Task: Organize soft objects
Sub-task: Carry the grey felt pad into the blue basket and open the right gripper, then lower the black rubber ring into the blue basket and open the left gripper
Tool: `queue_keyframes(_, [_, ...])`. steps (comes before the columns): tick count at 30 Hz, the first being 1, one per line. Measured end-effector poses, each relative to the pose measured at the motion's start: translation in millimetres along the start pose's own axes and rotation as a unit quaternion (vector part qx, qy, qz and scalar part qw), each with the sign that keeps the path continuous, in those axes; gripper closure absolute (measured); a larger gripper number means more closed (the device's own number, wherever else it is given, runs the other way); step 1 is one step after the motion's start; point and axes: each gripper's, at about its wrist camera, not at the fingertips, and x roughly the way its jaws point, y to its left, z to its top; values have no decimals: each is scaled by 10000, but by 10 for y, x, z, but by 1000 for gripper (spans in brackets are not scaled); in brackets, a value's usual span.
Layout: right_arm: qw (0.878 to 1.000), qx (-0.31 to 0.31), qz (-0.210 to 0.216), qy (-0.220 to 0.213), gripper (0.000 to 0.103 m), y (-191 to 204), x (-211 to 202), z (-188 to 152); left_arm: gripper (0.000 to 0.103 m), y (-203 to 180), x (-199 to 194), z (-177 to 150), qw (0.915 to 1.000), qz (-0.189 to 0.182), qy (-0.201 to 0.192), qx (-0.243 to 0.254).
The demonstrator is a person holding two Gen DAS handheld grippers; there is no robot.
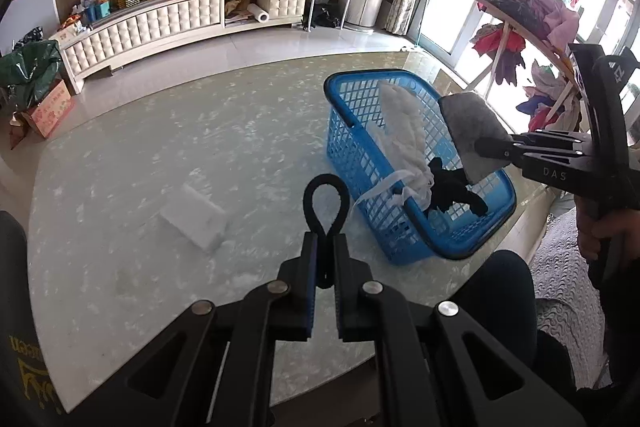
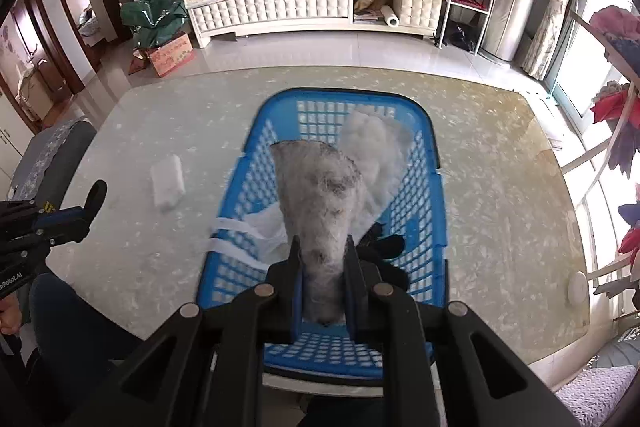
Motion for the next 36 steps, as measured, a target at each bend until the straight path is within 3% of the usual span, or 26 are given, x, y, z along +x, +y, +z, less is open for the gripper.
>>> queue_keyframes(9, [9999, 9, 27, 155, 88, -95, 163, 193, 97, 36, 328, 103, 9998, -70, 181, 31])
queue_keyframes(21, [9981, -330, 152, 495, 87, 218, 523, 370, 97, 206, 512, 158, 9995, -170, 263, -77])
queue_keyframes(29, [9959, -499, 17, 756, 84, 338, 675, 396, 97, 312, 579, 147, 9991, -277, 288, -168])
queue_keyframes(31, [9958, -521, -45, 757, 76, 355, 667, 391, 97, 322, 577, 143, 9990, -294, 271, -187])
queue_keyframes(33, [9959, -542, -147, 712, 57, 344, 643, 424, 97, 340, 570, 148, 9990, -300, 246, -218])
queue_keyframes(35, [9961, -567, -259, 622, 31, 335, 578, 408, 97, 355, 558, 140, 9990, -302, 234, -235])
queue_keyframes(36, [9961, -574, -294, 606, 26, 321, 581, 408, 97, 360, 549, 135, 9990, -300, 226, -242])
